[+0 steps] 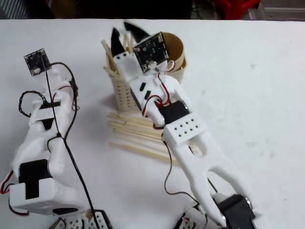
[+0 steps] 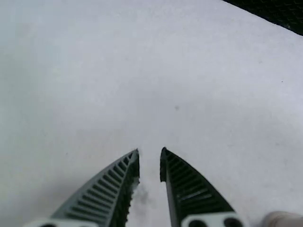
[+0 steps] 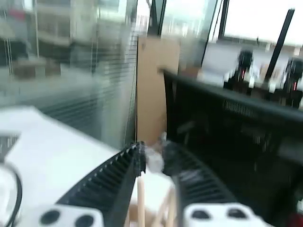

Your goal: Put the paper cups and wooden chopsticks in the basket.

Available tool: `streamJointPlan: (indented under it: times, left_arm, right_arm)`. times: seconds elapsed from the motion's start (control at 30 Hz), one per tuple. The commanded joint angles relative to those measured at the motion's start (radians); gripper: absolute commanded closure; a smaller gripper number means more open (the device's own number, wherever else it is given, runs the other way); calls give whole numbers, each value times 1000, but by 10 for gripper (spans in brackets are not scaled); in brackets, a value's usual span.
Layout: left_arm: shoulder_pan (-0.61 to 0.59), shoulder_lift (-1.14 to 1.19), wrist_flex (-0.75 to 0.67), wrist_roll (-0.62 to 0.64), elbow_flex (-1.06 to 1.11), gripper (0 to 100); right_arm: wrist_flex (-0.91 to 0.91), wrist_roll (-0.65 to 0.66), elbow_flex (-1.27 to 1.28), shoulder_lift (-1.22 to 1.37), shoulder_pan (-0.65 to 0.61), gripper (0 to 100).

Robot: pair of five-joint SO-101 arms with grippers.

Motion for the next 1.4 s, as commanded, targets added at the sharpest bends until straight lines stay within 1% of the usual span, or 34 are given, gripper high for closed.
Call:
streamJointPlan:
  times: [0.0, 0.13, 0.2, 0.3, 0.33, 0.4, 0.43, 0.53, 0.6, 0.67, 0.7, 0.87, 1.07, 1.27, 1.33, 1.37]
  left_arm:
    - [-10, -5, 5, -9, -51, 906]
    - [-10, -5, 5, -9, -51, 906]
    - [-10, -5, 5, -9, -51, 906]
    - [-10, -5, 2, -9, -51, 906]
    - [-10, -5, 2, -9, -52, 906]
    - [-10, -5, 3, -9, -52, 906]
    - [-10, -5, 5, -9, -52, 906]
    - [-12, -5, 5, -9, -52, 906]
    - [-12, -5, 5, -9, -52, 906]
    - [-12, -5, 3, -9, -52, 906]
    - [-12, -5, 2, -9, -52, 906]
    - [-12, -5, 2, -9, -52, 906]
    - [-12, -7, 6, -9, -52, 906]
    - [-12, -7, 6, -9, -51, 906]
    - [-12, -7, 6, -9, -49, 906]
    - [-12, -7, 6, -9, -49, 906]
  right_arm:
    - [269, -3, 32, -165, -18, 971]
    - [677, -2, 112, -361, -76, 950]
    - [839, -2, 149, -449, -105, 949]
    - [952, 0, 212, -532, -113, 949]
    - [981, 23, 226, -536, -113, 949]
    - [1036, 138, 247, -512, -124, 949]
    - [1049, 189, 256, -481, -137, 949]
    - [1050, 247, 293, -346, -159, 930]
    - [1013, 290, 321, -236, -163, 891]
    - [961, 379, 350, -128, -166, 859]
    - [932, 402, 365, -84, -166, 852]
    - [851, 470, 376, 96, -168, 868]
    - [794, 479, 371, 205, -166, 872]
    - [782, 474, 354, 239, -163, 872]
    - [783, 473, 353, 239, -163, 893]
    - [783, 473, 353, 239, -163, 924]
